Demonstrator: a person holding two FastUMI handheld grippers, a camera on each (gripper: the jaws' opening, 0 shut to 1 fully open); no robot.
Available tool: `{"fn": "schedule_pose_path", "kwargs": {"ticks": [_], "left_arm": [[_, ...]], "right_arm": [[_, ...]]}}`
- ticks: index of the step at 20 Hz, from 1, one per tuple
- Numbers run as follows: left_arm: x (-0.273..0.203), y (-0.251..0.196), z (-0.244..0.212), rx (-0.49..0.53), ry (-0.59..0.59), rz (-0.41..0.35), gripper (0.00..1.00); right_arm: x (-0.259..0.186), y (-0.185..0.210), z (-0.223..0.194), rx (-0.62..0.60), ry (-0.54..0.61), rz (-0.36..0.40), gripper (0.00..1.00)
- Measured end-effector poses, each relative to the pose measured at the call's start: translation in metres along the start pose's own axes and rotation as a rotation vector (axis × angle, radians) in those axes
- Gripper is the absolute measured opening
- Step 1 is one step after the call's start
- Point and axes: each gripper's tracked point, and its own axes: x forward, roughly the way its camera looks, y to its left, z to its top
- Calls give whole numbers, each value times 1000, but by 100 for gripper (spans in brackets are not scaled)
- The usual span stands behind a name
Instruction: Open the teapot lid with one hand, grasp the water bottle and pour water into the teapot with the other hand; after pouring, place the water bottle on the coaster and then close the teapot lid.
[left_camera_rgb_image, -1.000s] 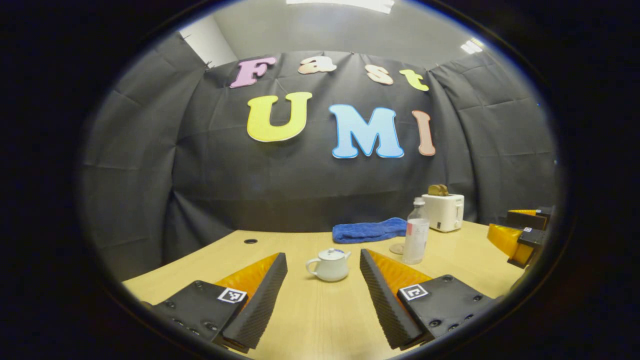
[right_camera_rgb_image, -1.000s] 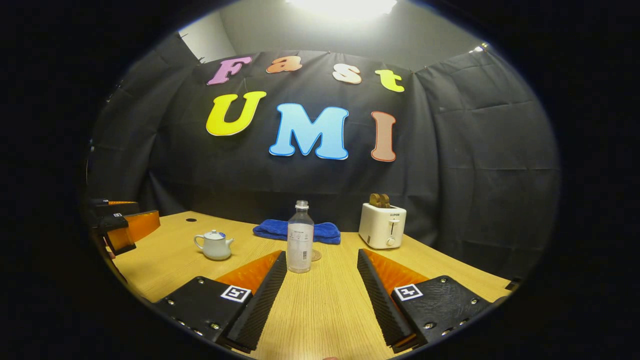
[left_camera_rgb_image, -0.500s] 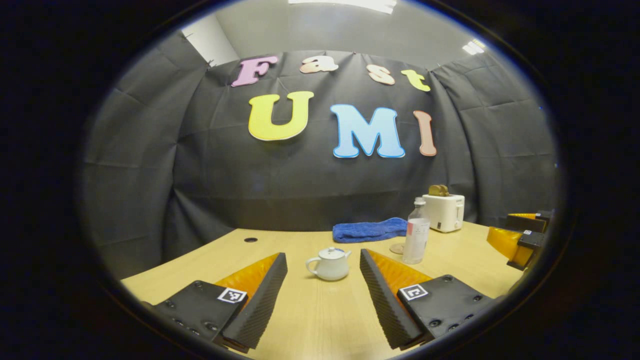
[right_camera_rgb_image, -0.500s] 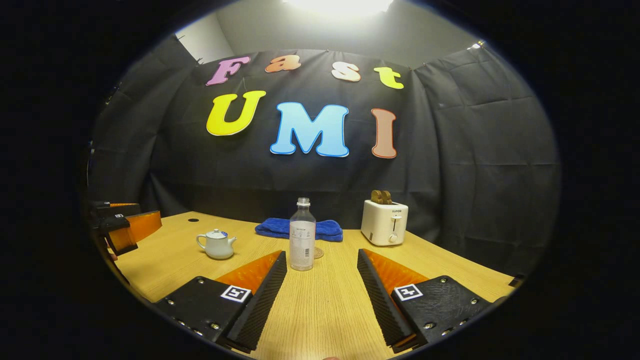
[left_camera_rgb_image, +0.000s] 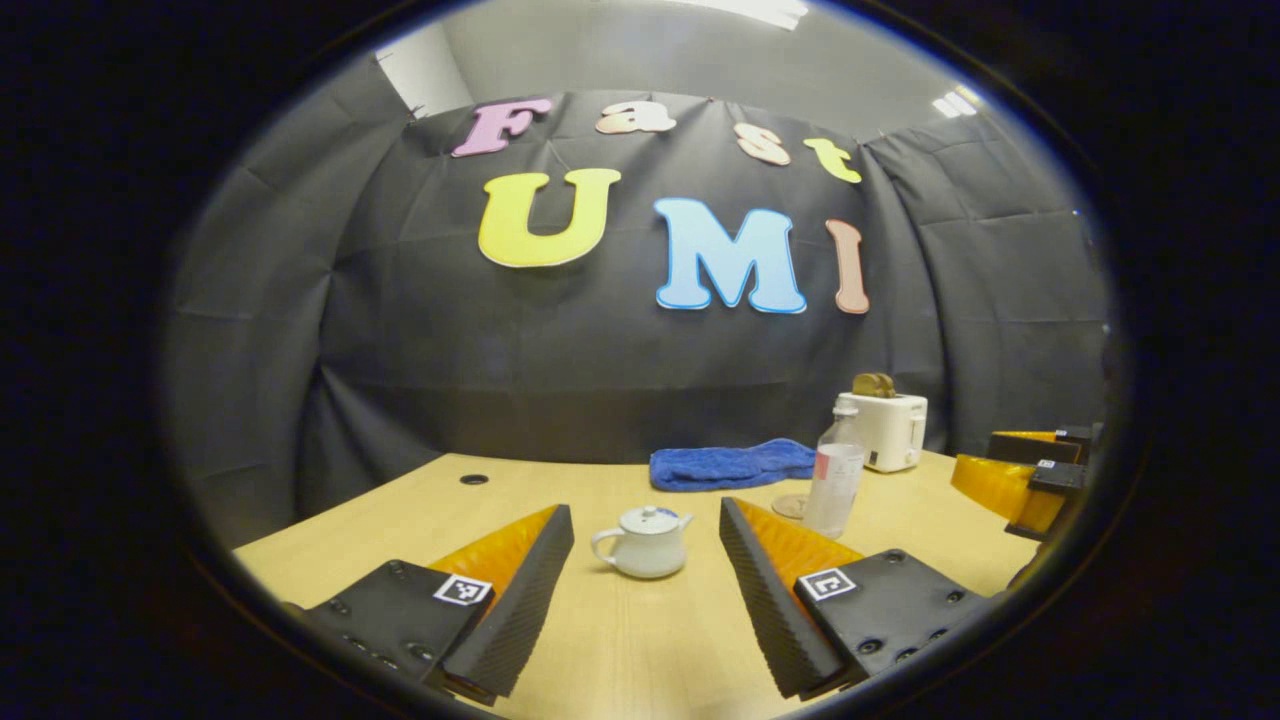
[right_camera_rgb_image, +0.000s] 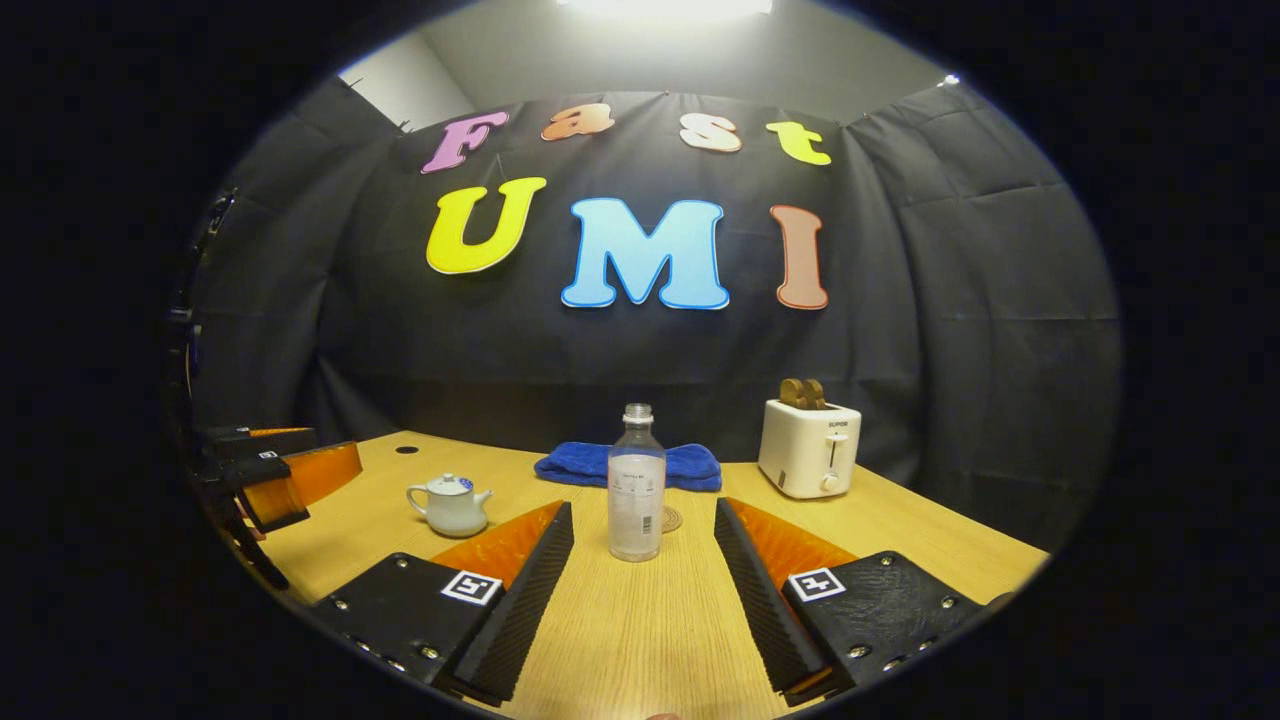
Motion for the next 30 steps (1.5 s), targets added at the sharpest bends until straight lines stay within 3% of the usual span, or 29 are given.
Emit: {"fn": "schedule_pose_path", "kwargs": {"ticks": [5, 12, 20, 27, 30], "left_arm": [[42, -7, 4, 29, 17, -75, 99], [114, -17, 10, 34, 42, -174, 99], [167, -14, -28, -4, 85, -183, 99], [184, -6, -73, 4, 180, -164, 98], [186, -7, -77, -8, 189, -167, 80]], "right_arm": [[39, 8, 6, 9, 40, 27, 89], [99, -1, 4, 2, 124, -24, 89], [156, -7, -21, 77, 202, -54, 89], [172, -5, -56, 53, 263, -40, 89], [170, -1, -76, -1, 299, -25, 89]]}}
